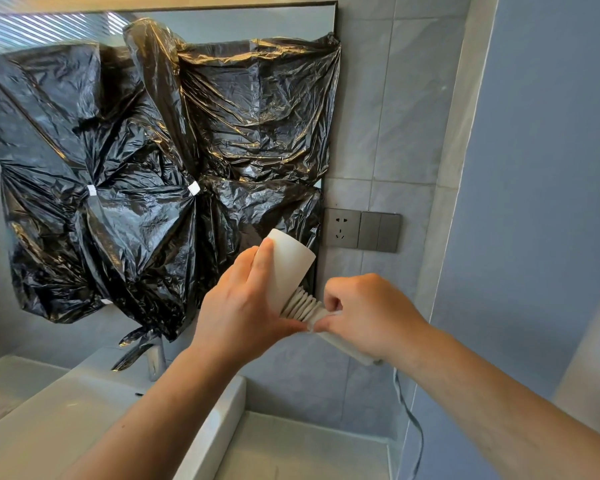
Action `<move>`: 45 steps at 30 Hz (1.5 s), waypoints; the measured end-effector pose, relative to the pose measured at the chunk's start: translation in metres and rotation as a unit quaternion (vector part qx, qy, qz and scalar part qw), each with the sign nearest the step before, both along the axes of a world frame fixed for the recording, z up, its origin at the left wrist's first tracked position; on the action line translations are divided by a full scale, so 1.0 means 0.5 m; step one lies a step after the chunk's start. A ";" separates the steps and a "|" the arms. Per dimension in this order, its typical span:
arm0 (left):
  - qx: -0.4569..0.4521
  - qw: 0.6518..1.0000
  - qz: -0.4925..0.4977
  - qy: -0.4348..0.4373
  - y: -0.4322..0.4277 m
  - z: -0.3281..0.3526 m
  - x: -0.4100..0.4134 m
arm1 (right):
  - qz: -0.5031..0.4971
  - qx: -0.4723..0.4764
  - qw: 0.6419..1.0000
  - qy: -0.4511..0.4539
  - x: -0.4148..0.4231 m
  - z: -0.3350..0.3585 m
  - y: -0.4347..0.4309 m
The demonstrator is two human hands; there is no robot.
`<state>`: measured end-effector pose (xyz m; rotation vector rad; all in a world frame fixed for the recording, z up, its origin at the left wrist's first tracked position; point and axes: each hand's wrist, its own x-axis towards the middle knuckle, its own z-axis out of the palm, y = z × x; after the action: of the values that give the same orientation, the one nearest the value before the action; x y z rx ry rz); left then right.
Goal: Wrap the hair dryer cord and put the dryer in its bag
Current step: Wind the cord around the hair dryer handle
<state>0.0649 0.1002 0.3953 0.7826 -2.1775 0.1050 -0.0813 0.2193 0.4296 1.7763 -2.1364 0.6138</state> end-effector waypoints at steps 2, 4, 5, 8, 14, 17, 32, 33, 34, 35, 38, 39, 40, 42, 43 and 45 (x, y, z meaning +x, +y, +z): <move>-0.010 1.000 -0.001 0.024 -0.004 -0.001 0.004 | 0.025 -0.004 0.999 0.020 -0.006 0.005 -0.002; -0.020 0.998 -0.004 0.053 -0.008 -0.002 0.007 | 0.041 0.000 0.999 0.009 -0.018 0.009 -0.010; -0.027 0.998 -0.005 0.060 -0.009 0.000 0.008 | 0.041 0.013 0.999 -0.019 -0.025 0.013 -0.016; -0.061 0.996 -0.013 0.060 -0.014 0.010 0.010 | 0.040 0.093 0.991 -0.092 -0.042 0.022 -0.038; -0.127 0.990 -0.068 -0.011 -0.031 0.019 0.013 | 0.121 0.141 0.963 -0.193 -0.045 -0.013 -0.052; -0.147 0.984 -0.095 -0.026 -0.043 0.010 0.016 | 0.147 0.142 0.943 -0.264 -0.045 -0.036 -0.051; 0.491 0.776 -0.273 0.288 -0.043 -0.022 0.039 | 0.183 0.104 0.892 -0.401 -0.028 -0.057 -0.041; 0.517 0.759 -0.275 0.285 -0.044 -0.025 0.039 | 0.170 0.104 0.900 -0.387 -0.025 -0.054 -0.039; 0.540 0.743 -0.277 0.283 -0.045 -0.027 0.040 | 0.163 0.105 0.906 -0.377 -0.022 -0.050 -0.038; 0.557 0.731 -0.278 0.280 -0.046 -0.028 0.041 | 0.166 0.113 0.905 -0.376 -0.019 -0.048 -0.037; 0.588 0.712 -0.288 0.253 -0.050 -0.027 0.049 | 0.207 0.190 0.853 -0.439 -0.018 -0.032 -0.022; 0.597 0.707 -0.293 0.241 -0.052 -0.026 0.051 | 0.221 0.219 0.833 -0.458 -0.016 -0.024 -0.013; 0.605 0.700 -0.300 0.231 -0.051 -0.024 0.053 | 0.235 0.238 0.818 -0.469 -0.016 -0.019 -0.006; 0.621 0.683 -0.307 0.230 -0.049 -0.023 0.053 | 0.246 0.236 0.806 -0.483 -0.015 -0.019 0.006; 0.628 0.675 -0.307 0.236 -0.046 -0.024 0.052 | 0.245 0.223 0.799 -0.502 -0.012 -0.020 0.011; 0.646 0.651 -0.296 0.265 -0.037 -0.029 0.045 | 0.240 0.176 0.775 -0.558 -0.016 -0.036 0.007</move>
<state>0.0876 0.0817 0.3809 0.5749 -1.5206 -1.9372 -0.0894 0.2228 0.4115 2.6009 -2.5247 1.9101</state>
